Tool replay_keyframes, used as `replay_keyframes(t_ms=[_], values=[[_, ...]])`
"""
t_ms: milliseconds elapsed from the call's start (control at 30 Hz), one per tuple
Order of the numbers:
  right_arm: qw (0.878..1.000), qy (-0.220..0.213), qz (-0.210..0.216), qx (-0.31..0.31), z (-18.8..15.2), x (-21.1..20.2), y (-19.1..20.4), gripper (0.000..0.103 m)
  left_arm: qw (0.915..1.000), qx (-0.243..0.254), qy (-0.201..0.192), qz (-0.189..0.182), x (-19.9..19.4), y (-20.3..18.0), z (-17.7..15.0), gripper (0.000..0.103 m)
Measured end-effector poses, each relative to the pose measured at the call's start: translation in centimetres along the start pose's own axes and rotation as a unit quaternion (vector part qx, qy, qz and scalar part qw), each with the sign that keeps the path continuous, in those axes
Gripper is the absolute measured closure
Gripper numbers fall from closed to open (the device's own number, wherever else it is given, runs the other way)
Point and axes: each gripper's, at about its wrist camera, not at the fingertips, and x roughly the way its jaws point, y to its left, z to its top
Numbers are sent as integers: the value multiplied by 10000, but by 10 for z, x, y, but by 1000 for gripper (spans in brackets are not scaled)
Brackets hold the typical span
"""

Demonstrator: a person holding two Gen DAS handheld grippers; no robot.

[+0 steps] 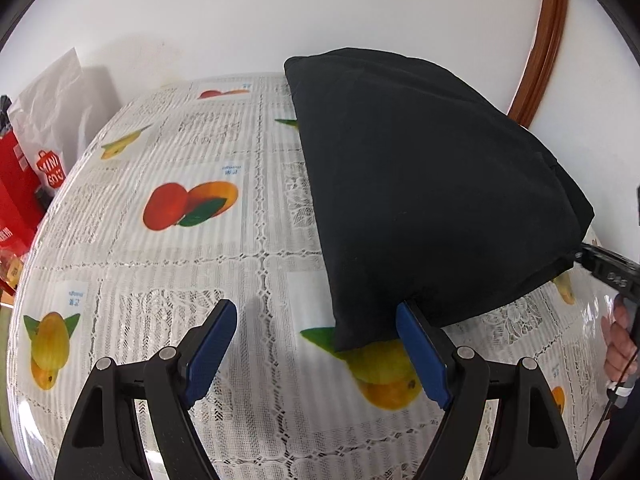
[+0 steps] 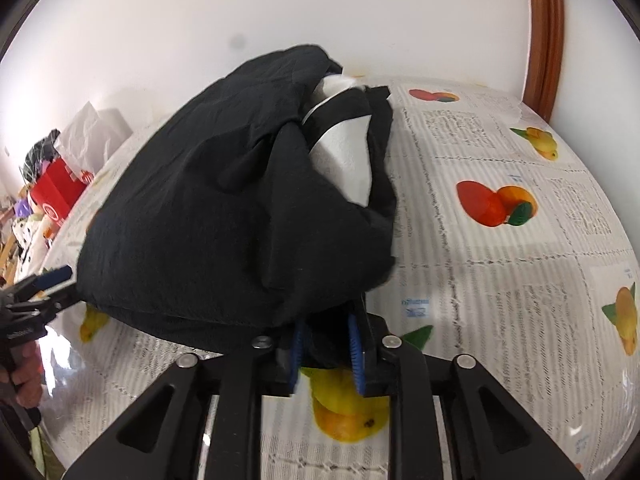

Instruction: Fold large clothes

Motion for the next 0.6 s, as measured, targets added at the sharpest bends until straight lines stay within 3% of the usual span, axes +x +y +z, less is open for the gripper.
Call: replay_keyframes(t_ms=[133, 267, 433, 467, 533, 600], values=[[9988, -373, 290, -90, -3, -35, -4, 71, 9999, 75, 21, -71, 2, 0, -2, 23], [9957, -788, 208, -436, 3, -63, 7, 62, 9999, 95, 3, -137, 1, -1, -3, 23], [9938, -991, 400, -297, 29, -54, 10, 59, 9997, 35, -103, -202, -5, 1, 0, 23], [9948, -949, 283, -224, 32, -46, 9, 60, 9998, 23, -114, -169, -4, 1, 1, 23], [9967, -805, 95, -70, 32, -29, 4, 98, 9999, -27, -70, -142, 0, 2, 2, 23], [9935, -1085, 326, 105, 19, -32, -4, 98, 9999, -67, -43, -142, 2, 2, 2, 23]])
